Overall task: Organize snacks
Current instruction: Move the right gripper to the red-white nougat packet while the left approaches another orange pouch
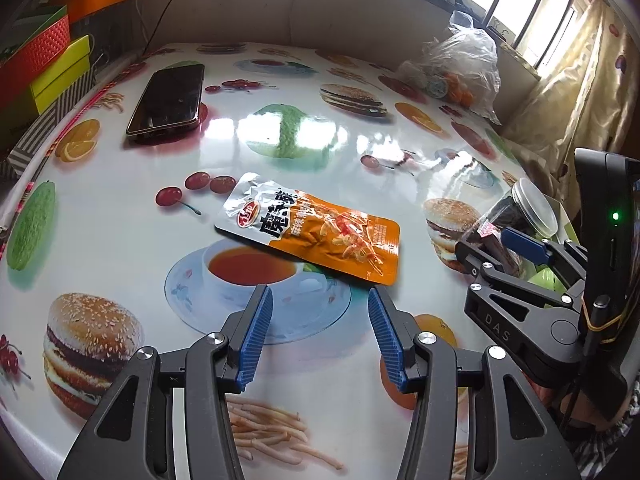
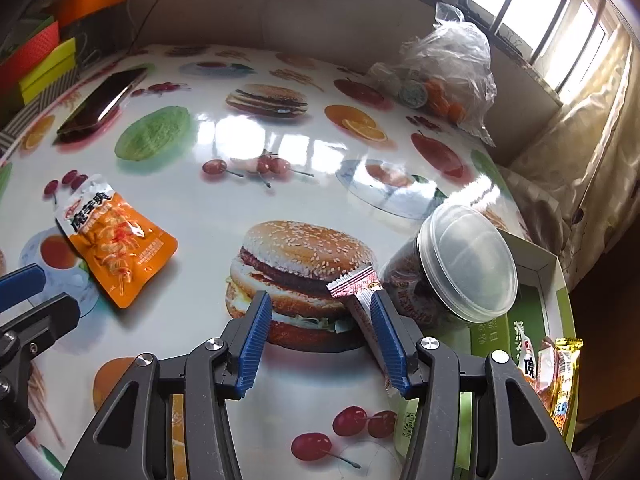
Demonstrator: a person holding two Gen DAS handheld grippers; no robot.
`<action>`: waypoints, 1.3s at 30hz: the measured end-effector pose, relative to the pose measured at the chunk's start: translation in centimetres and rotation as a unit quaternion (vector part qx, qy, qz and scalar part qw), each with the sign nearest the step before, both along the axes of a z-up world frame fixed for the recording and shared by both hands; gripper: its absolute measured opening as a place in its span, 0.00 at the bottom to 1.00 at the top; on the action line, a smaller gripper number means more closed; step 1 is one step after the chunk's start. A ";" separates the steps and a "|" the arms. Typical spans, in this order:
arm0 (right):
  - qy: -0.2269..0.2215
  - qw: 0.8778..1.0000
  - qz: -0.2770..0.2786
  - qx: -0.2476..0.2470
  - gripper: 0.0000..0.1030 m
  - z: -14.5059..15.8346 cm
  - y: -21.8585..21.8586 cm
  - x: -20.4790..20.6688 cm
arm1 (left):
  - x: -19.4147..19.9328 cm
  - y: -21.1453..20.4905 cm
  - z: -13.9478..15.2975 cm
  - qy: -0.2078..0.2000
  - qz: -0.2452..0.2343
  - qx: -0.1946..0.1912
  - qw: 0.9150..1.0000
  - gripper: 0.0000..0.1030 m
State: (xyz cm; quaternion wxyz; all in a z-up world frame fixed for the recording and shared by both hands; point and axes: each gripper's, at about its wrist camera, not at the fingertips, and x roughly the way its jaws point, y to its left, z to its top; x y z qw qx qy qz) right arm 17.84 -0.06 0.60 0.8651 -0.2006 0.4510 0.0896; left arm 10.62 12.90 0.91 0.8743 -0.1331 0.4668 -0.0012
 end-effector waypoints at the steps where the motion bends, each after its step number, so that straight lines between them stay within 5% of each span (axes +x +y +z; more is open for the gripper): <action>1: 0.001 1.000 0.004 0.000 0.50 0.0 0.2 0.1 | 0.1 0.0 -0.1 0.001 0.001 0.001 1.000 0.50; 7: -0.007 1.000 -0.008 -0.009 0.50 -0.2 0.4 0.7 | 0.2 0.3 -0.3 0.004 0.002 0.000 1.000 0.50; 12: 0.028 0.997 0.024 0.068 0.50 0.3 0.6 -0.4 | 0.5 0.5 -0.4 0.005 0.004 0.000 1.000 0.50; 19: -0.016 0.996 -0.003 0.082 0.50 1.8 -1.0 -0.9 | 0.7 1.0 -0.4 0.005 0.010 0.000 1.000 0.50; 30: 0.034 0.995 -0.036 0.091 0.50 0.2 -1.0 0.4 | 1.1 2.6 -0.4 0.002 0.035 -0.019 0.999 0.50; 39: 0.075 0.979 -0.001 0.190 0.50 0.0 -0.5 0.2 | 1.3 3.7 -0.6 0.001 0.043 -0.025 0.999 0.50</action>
